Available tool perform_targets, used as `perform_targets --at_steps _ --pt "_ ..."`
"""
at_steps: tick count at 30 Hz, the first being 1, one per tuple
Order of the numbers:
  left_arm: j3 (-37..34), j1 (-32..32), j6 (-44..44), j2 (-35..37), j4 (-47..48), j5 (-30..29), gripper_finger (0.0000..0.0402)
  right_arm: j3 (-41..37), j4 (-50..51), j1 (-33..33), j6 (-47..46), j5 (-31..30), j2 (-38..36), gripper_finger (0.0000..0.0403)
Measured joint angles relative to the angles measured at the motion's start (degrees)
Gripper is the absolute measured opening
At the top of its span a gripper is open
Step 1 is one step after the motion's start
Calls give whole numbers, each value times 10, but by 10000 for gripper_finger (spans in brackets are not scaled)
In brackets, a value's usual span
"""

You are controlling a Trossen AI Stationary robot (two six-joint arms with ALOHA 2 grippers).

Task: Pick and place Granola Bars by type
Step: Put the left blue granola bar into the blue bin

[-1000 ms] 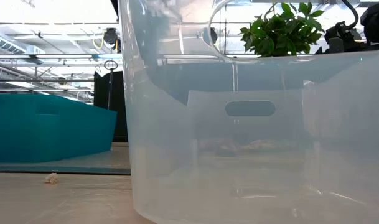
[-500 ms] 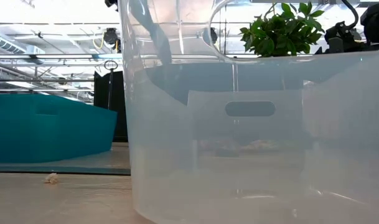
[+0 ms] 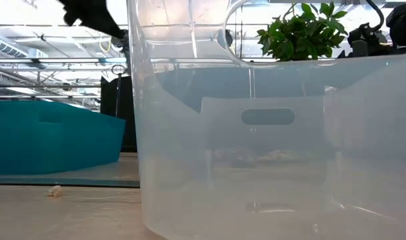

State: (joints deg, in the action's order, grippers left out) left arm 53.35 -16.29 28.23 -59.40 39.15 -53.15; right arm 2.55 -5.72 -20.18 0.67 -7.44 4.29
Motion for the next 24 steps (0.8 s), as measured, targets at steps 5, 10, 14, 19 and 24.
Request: perform_targets --at_steps 5,10,14,19,24 --pt "-109 -9 11 149 -144 81 0 0 0 0 0 0 0 160" --pt "-146 -17 100 243 -189 220 0 0 0 0 0 0 0 160" --pt "-146 -32 171 263 -136 288 0 0 0 0 0 0 0 160" --pt "-147 -63 224 246 -80 323 0 0 0 0 0 0 0 160" --pt "-147 -107 173 204 -86 386 0 0 0 0 0 0 0 160"
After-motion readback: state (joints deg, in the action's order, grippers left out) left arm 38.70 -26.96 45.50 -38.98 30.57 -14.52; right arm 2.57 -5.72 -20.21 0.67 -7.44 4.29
